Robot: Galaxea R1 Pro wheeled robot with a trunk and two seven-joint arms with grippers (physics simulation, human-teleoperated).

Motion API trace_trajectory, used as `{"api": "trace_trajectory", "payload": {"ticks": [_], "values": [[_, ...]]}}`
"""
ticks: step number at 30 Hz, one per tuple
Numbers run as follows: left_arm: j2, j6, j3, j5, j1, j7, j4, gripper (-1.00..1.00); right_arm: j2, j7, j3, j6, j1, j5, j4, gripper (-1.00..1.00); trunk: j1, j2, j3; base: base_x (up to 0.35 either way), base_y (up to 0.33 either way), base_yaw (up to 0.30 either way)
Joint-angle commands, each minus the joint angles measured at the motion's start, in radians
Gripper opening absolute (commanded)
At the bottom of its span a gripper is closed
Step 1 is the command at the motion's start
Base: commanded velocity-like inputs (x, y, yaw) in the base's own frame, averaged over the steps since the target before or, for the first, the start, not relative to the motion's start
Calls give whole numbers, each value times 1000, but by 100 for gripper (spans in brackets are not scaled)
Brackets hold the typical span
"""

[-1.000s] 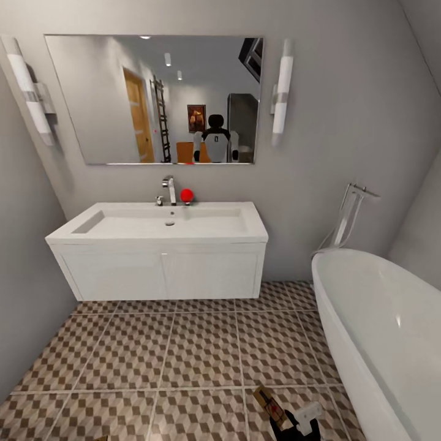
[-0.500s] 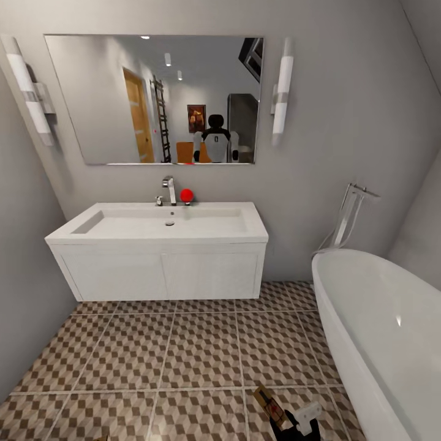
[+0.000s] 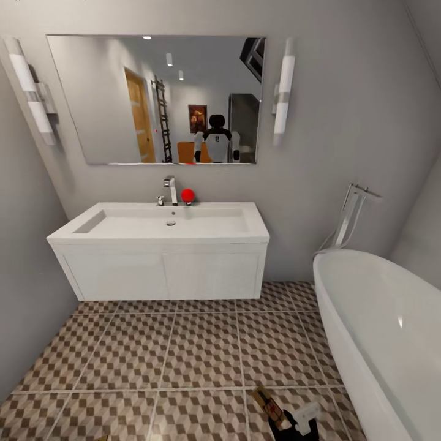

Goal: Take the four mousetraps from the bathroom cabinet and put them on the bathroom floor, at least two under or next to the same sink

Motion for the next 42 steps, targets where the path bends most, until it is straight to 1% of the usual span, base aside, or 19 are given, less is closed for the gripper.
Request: {"api": "trace_trajectory", "payload": {"ticks": [1, 13, 15, 17, 18, 20, 22, 23, 24, 26, 28, 29, 30, 31, 33, 34, 35, 37, 42], "values": [[-1, -3, -4, 11, -2, -11, 4, -100, -1, 8, -3, -2, -1, 0, 0, -100, 0, -1, -1, 0, 0, 142], [-1, -4, -4, 11, -2, -11, 1, -100, -8, 8, -5, -3, -1, -1, 0, -100, 0, -1, -1, 0, 0, 105], [-1, -2, -3, 11, -2, -10, 1, -100, -8, 2, -7, 0, -1, -1, -3, -100, 0, -1, -1, 0, 0, 9], [-2, 8, -2, 11, -2, -8, 0, -100, -7, -26, -9, 6, -1, 0, -11, -100, 0, -1, -1, 0, 0, 4], [-2, 37, -1, 10, -2, -7, -1, -100, -6, -62, -10, 15, -1, -1, -17, -100, 0, -1, -1, 0, 0, 3], [0, 138, 0, 9, -3, -5, -11, -100, -4, -136, -10, 44, -1, -1, -31, -100, 0, -1, -1, 0, 0, 1], [11, 342, 0, 7, -6, 22, -73, -100, -1, -231, -10, 109, -1, -2, -71, -100, 0, -1, -1, 0, 0, 0], [23, 441, 0, 6, -8, 58, -136, -100, -1, -258, -10, 149, -2, -2, -107, -100, 0, -1, -1, 0, 0, 0], [29, 484, 1, 6, -9, 82, -175, -100, -1, -268, -10, 171, -2, -2, -129, -100, 0, -1, -1, 0, 0, 0], [52, 621, 1, 1, -12, 215, -355, -100, 0, -289, -10, 276, -3, -4, -221, -100, 0, -1, -1, 0, 0, 0], [64, 739, 1, -8, -17, 351, -523, -100, 0, -298, -10, 389, -7, -6, -295, -100, 0, -1, -1, 0, 0, 0], [66, 771, 2, -11, -20, 376, -560, -100, 0, -299, -10, 413, -9, -7, -309, -100, 0, -1, -1, 0, 0, 0], [69, 842, 2, -21, -30, 412, -628, -100, 0, -301, -10, 450, -17, -8, -335, -100, 0, -1, -1, 0, 0, 0], [70, 878, 2, -26, -37, 425, -659, -100, 0, -301, -10, 464, -22, -8, -345, -100, 0, -1, -1, 0, 0, 0], [72, 1010, 4, -52, -80, 457, -744, -100, 0, -302, -10, 502, -56, -11, -372, -100, 0, -1, -1, 0, 0, 0], [72, 1037, 4, -58, -94, 461, -757, -100, 0, -302, -10, 510, -66, -11, -376, -100, 0, -1, -1, 0, 0, 0], [72, 1077, 5, -67, -126, 467, -773, -100, 0, -299, -10, 528, -86, -12, -381, -100, 0, -1, -1, 0, 0, 0], [72, 1115, 6, -74, -172, 473, -781, -100, 0, -289, -10, 563, -117, -13, -386, -100, 0, -1, -1, 0, 0, 0], [72, 1150, 7, -82, -259, 477, -755, -100, 2, -207, -11, 669, -196, -16, -390, -100, 0, -1, -1, 0, 0, 0]]}}
